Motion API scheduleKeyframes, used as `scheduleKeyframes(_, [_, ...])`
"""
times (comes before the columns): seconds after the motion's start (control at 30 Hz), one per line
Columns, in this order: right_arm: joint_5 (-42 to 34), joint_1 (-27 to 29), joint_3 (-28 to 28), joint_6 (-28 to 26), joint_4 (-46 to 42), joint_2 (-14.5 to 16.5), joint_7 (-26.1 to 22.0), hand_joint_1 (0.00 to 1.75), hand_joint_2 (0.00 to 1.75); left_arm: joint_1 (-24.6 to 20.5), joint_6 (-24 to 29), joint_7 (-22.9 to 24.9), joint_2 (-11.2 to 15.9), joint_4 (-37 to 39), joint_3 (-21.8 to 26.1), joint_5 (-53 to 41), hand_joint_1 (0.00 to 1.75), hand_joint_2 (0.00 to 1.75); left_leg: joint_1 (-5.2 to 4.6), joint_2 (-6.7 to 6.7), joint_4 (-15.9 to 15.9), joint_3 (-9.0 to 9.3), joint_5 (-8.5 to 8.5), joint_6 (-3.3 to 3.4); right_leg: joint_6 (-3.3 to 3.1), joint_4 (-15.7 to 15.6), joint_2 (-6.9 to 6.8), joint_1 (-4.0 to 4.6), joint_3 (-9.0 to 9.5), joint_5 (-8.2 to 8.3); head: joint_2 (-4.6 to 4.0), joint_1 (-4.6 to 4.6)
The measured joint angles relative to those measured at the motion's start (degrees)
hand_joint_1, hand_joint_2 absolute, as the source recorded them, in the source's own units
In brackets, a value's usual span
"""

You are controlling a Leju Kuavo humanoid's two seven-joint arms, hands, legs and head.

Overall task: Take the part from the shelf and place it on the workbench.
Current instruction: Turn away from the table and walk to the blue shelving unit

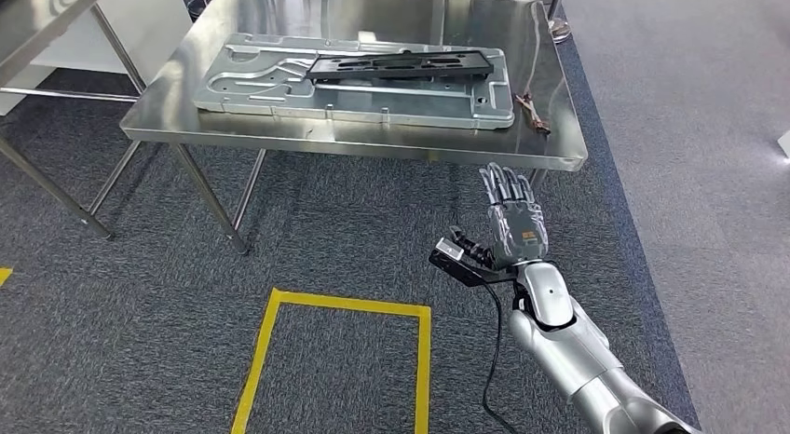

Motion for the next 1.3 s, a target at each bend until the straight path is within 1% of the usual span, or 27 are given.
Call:
scheduleKeyframes(0.03, [0.1, 0.3, -0.1, 0.0, -0.3, 0.0, 0.0, 0.00, 0.00, 0.1, -0.1, -0.2, 0.1, 0.0, 0.0, 0.0, 0.00, 0.00, 0.26, 0.00, -2.6, 2.67, 1.23, -0.27, 0.37, 0.5, 0.01, -0.17, -0.98, 0.47, 0.00, -0.01])
scheduleKeyframes(0.07, [0.2, 0.7, -0.2, -0.1, -0.8, 0.0, 0.0, 0.00, 0.00, 0.2, -0.1, -0.4, 0.1, 0.0, 0.0, 0.0, 0.00, 0.00, 0.44, -0.07, -6.6, 6.07, 1.34, -0.47, 0.73, 1.1, 0.04, -0.27, -1.86, 0.81, 0.00, -0.01])
scheduleKeyframes(0.13, [0.3, 1.4, -0.6, -0.2, -1.8, 0.0, 0.0, 0.00, 0.00, 0.6, -0.1, -0.6, 0.2, -0.1, 0.0, 0.0, 0.00, 0.00, 0.41, -0.40, -14.1, 11.25, -0.62, 0.00, 1.53, 2.0, 0.11, -0.27, -3.09, 1.60, 0.00, -0.01])
scheduleKeyframes(0.17, [0.4, 1.8, -0.8, -0.2, -2.1, 0.0, 0.0, 0.00, 0.00, 0.7, -0.2, -0.7, 0.2, -0.1, 0.0, 0.0, 0.00, 0.00, 0.23, -0.55, -16.0, 12.26, -1.36, 0.54, 1.91, 2.1, 0.10, -0.28, -3.45, 2.10, 0.00, -0.01])
scheduleKeyframes(0.23, [0.5, 3.0, -1.1, -0.5, -2.5, 0.0, 0.0, 0.00, 0.00, 0.8, -0.3, -0.8, 0.2, -0.1, 0.0, 0.1, 0.00, 0.00, 0.06, -0.52, -16.7, 11.52, -0.86, 1.80, 2.68, 2.1, 0.09, -0.50, -3.84, 2.77, 0.00, 0.01])
scheduleKeyframes(0.27, [0.6, 3.7, -1.2, -0.6, -2.6, 0.0, 0.1, 0.00, 0.00, 0.8, -0.4, -0.8, 0.2, 0.0, 0.0, 0.3, 0.00, 0.00, 0.03, -0.42, -16.7, 10.95, -0.24, 2.39, 2.92, 2.6, 0.14, -0.63, -4.20, 1.73, 0.00, 0.02])
scheduleKeyframes(0.33, [0.7, 5.3, -1.5, -0.9, -3.1, 0.0, 0.1, 0.00, 0.00, 0.8, -0.6, -1.0, 0.1, 0.0, 0.0, 0.6, 0.00, 0.00, -0.06, -0.21, -16.8, 9.47, 1.22, 3.33, 3.10, 6.8, 0.28, -0.68, -5.55, -3.66, 0.00, 0.03])
scheduleKeyframes(0.4, [0.9, 7.0, -1.7, -1.2, -4.0, -0.1, 0.2, 0.00, 0.00, 0.7, -0.9, -1.2, 0.0, 0.0, 0.0, 0.8, 0.00, 0.00, -0.48, -0.14, -16.7, 7.57, 2.72, 3.83, 3.00, 14.1, 0.34, -0.42, -7.03, -9.13, 0.00, 0.04])
scheduleKeyframes(0.43, [0.9, 8.1, -1.9, -1.3, -4.6, -0.1, 0.4, 0.00, 0.00, 0.7, -1.2, -1.3, 0.0, 0.0, 0.0, 0.9, 0.00, 0.00, -0.70, -0.12, -16.6, 6.56, 3.42, 3.98, 2.85, 16.9, 0.39, -0.23, -7.17, -9.93, 0.00, 0.03])
scheduleKeyframes(0.47, [0.8, 9.7, -2.2, -1.3, -5.6, -0.4, 0.6, 0.00, 0.00, 0.7, -1.4, -1.3, -0.1, 0.0, 0.0, 1.0, 0.00, 0.00, -0.94, -0.14, -16.5, 5.56, 4.07, 4.10, 2.57, 18.3, 0.43, 0.00, -6.48, -9.27, 0.00, 0.04])
scheduleKeyframes(0.5, [0.5, 11.6, -2.6, -1.3, -6.9, -0.8, 0.9, 0.00, 0.00, 0.7, -1.6, -1.4, -0.2, 0.0, 0.0, 1.1, 0.00, 0.00, -1.16, -0.20, -16.4, 4.67, 4.66, 4.20, 2.17, 17.7, 0.47, 0.26, -4.87, -7.75, 0.00, 0.04])
scheduleKeyframes(0.57, [-1.0, 16.6, -4.0, -1.2, -11.0, -2.6, 1.4, 0.00, 0.00, 0.7, -2.0, -1.8, -0.6, 0.0, 0.0, 1.4, 0.00, 0.00, -1.57, -0.47, -16.2, 3.35, 5.73, 4.28, 0.97, 11.2, 0.43, 1.05, 1.28, -5.66, 0.00, 0.04])
scheduleKeyframes(0.63, [-2.9, 22.0, -6.2, -1.3, -16.0, -4.8, 1.5, 0.00, 0.00, 0.7, -2.1, -2.2, -0.8, 0.0, 0.0, 1.7, 0.00, 0.00, -1.91, -0.76, -16.1, 2.81, 6.64, 4.04, -0.09, 2.5, 0.14, 1.79, 7.56, -6.74, 0.00, 0.02])
scheduleKeyframes(0.67, [-3.6, 24.8, -7.4, -1.3, -18.3, -5.7, 1.4, 0.00, 0.00, 0.8, -2.1, -2.5, -0.9, 0.0, 0.0, 1.8, 0.00, 0.00, -1.94, -0.77, -16.1, 2.70, 7.10, 3.81, -0.37, 0.0, 0.06, 2.02, 9.16, -7.41, 0.00, 0.01])
scheduleKeyframes(0.73, [-4.7, 30.0, -9.5, -1.4, -22.3, -6.9, 1.3, 0.00, 0.00, 0.9, -2.1, -2.8, -0.8, 0.0, 0.0, 2.0, 0.00, 0.00, -1.90, -0.67, -16.1, 2.46, 7.74, 3.28, -0.66, -1.6, -0.02, 1.97, 9.38, -6.98, 0.00, 0.00])
scheduleKeyframes(0.77, [-5.1, 32.4, -10.3, -1.4, -23.9, -7.2, 1.3, 0.00, 0.00, 0.9, -2.1, -2.9, -0.8, 0.0, 0.1, 2.1, 0.00, 0.00, -1.87, -0.60, -15.7, 2.19, 6.94, 2.91, -0.94, -1.8, -0.04, 1.82, 8.94, -6.30, 0.00, 0.00])
scheduleKeyframes(0.8, [-5.4, 34.4, -10.9, -1.4, -25.3, -7.4, 1.3, 0.00, 0.00, 0.9, -2.1, -3.0, -0.8, 0.0, 0.1, 2.2, 0.00, 0.00, -1.81, -0.55, -14.4, 1.73, 5.04, 2.49, -1.21, -1.9, -0.11, 1.60, 8.36, -5.59, 0.00, 0.01])
scheduleKeyframes(0.9, [-6.8, 39.3, -12.6, -1.5, -28.1, -7.4, 1.4, 0.00, 0.00, 0.9, -2.1, -3.3, -0.7, 0.0, 0.2, 2.7, 0.00, 0.00, -1.16, -0.36, -5.0, -0.12, -3.54, 1.18, -1.54, -1.5, -0.18, 1.31, 5.78, -3.72, 0.00, 0.00])
scheduleKeyframes(0.93, [-7.4, 40.6, -13.1, -1.5, -28.7, -7.3, 1.4, 0.00, 0.00, 0.8, -2.1, -3.3, -0.7, 0.0, 0.3, 2.8, 0.00, 0.00, -0.95, -0.32, -1.9, -0.29, -4.56, 0.85, -1.42, -1.1, -0.19, 1.25, 4.68, -3.14, 0.00, -0.01])
scheduleKeyframes(0.97, [-7.9, 41.7, -13.4, -1.6, -28.9, -7.2, 1.3, 0.00, 0.00, 0.9, -2.1, -3.4, -0.7, 0.0, 0.5, 2.9, 0.00, 0.00, -0.78, -0.30, 0.0, 0.13, -4.09, 0.60, -1.25, -0.6, -0.19, 1.18, 3.50, -2.61, 0.00, 0.00])
scheduleKeyframes(1.0, [-8.4, 42.7, -13.8, -1.7, -29.1, -6.9, 1.0, 0.00, 0.00, 0.9, -2.1, -3.4, -0.6, 0.0, 0.6, 3.0, 0.00, 0.00, -0.65, -0.28, 0.1, 1.33, -2.56, 0.43, -1.05, 0.0, -0.19, 1.08, 2.30, -2.13, 0.00, -0.01])
scheduleKeyframes(1.03, [-9.0, 43.5, -14.1, -2.0, -29.1, -6.5, 0.6, 0.00, 0.00, 0.9, -2.0, -3.5, -0.6, 0.0, 0.8, 3.2, 0.00, 0.00, -0.53, -0.28, -1.7, 3.48, -0.86, 0.32, -0.81, 0.6, -0.17, 0.96, 1.10, -1.71, 0.00, -0.01])
scheduleKeyframes(1.1, [-10.2, 44.7, -14.9, -2.5, -28.6, -5.0, -1.0, 0.00, 0.00, 1.3, -1.9, -3.7, -0.6, 0.0, 1.1, 3.6, 0.00, 0.00, -0.43, -0.43, -9.7, 9.81, -0.49, 0.43, -0.22, 1.9, -0.03, 0.86, -0.84, -1.01, 0.00, -0.01])
scheduleKeyframes(1.17, [-11.4, 45.4, -15.8, -3.2, -27.4, -3.0, -3.2, 0.00, 0.00, 1.7, -1.8, -3.8, -0.5, 0.0, 1.4, 4.0, 0.00, 0.00, -0.64, -0.62, -16.0, 13.63, -2.16, 1.15, 0.49, 2.6, 0.10, 0.90, -1.88, -0.12, 0.00, 0.01])
scheduleKeyframes(1.23, [-12.7, 45.7, -16.7, -3.6, -25.5, -0.9, -5.5, 0.00, 0.87, 1.9, -1.7, -3.8, -0.6, 0.0, 1.6, 4.5, 0.00, 0.00, -0.81, -0.58, -17.3, 13.30, -1.80, 2.22, 1.17, 2.6, 0.15, 0.81, -2.39, 0.91, 0.00, 0.01])
scheduleKeyframes(1.27, [-13.6, 45.6, -17.2, -3.6, -24.1, 0.3, -7.0, 0.00, 1.31, 1.9, -1.6, -3.9, -0.6, 0.0, 1.8, 4.9, 0.00, 0.00, -0.75, -0.41, -17.5, 12.78, -1.14, 2.69, 1.47, 2.8, 0.22, 0.69, -2.71, 0.48, 0.00, 0.03])
scheduleKeyframes(1.3, [-14.4, 45.2, -17.8, -3.6, -22.2, 1.8, -8.8, 0.00, 1.75, 1.8, -1.4, -4.1, -0.7, 0.0, 2.1, 5.4, 0.00, 0.00, -0.65, -0.22, -17.6, 12.08, -0.36, 3.16, 1.76, 3.8, 0.33, 0.57, -3.16, -1.08, 0.00, 0.05])
